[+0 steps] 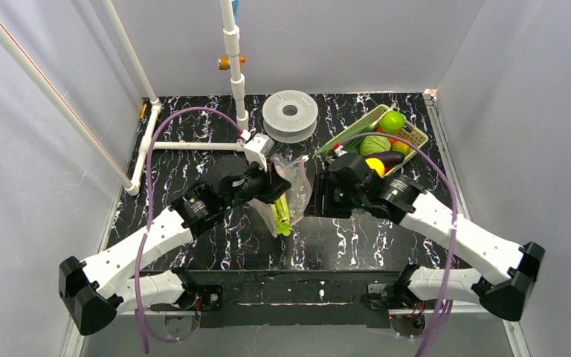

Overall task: Place the food in the zip-top bag and seal the zipper
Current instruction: Adjust the zipper food storage bag at the center of the board, then pick up the fake vegetable from the bin, then place the fake vegetable in the zipper food storage bag.

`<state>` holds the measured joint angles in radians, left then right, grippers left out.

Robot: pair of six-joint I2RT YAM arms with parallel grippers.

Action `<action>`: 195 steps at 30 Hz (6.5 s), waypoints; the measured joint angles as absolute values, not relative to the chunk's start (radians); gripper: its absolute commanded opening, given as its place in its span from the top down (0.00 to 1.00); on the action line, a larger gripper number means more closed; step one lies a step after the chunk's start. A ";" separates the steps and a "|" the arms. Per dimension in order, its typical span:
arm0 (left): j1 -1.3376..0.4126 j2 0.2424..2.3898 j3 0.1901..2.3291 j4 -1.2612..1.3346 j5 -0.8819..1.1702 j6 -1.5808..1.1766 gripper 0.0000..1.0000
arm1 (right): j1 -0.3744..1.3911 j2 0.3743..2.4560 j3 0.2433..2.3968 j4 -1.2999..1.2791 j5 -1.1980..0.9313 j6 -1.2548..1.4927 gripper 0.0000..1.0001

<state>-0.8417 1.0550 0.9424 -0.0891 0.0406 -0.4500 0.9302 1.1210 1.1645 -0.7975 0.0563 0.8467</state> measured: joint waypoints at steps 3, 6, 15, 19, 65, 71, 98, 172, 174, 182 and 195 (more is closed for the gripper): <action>-0.842 1.055 0.942 -0.089 0.041 -0.448 1.00 | 0.930 1.193 1.164 -0.760 0.039 0.849 0.46; -0.842 1.055 0.942 -0.088 0.041 -0.446 1.00 | 0.930 1.253 1.165 -0.727 0.032 0.847 0.62; -0.842 1.055 0.971 -0.159 -0.022 -0.467 1.00 | 0.932 1.293 1.259 -0.754 0.053 0.802 0.99; -0.841 1.053 1.087 -0.301 -0.086 -0.550 1.00 | 0.931 1.327 1.449 -0.815 0.022 0.754 0.99; -0.842 1.220 1.169 -0.380 -0.313 -0.262 1.00 | 0.861 1.461 1.484 -0.834 -0.101 0.497 0.45; -0.839 1.237 1.150 -0.292 -0.297 -0.209 1.00 | 0.723 1.161 1.399 -0.807 -0.021 0.542 0.43; -0.826 1.221 1.093 -0.292 -0.221 -0.227 1.00 | 0.216 1.641 1.478 -0.662 0.090 0.743 0.26; -0.748 1.208 1.093 -0.291 -0.126 -0.273 1.00 | 0.125 1.652 1.431 -0.406 -0.141 0.888 0.99; -0.748 1.208 1.093 -0.291 -0.125 -0.273 1.00 | 0.125 1.640 1.431 -0.431 -0.205 0.836 0.99; -0.739 1.221 1.093 -0.287 -0.115 -0.280 1.00 | 0.155 1.503 1.328 -0.542 -0.496 0.656 0.99; -0.735 1.278 1.093 -0.270 -0.085 -0.264 1.00 | 0.432 1.129 1.149 -0.804 -0.642 0.503 0.99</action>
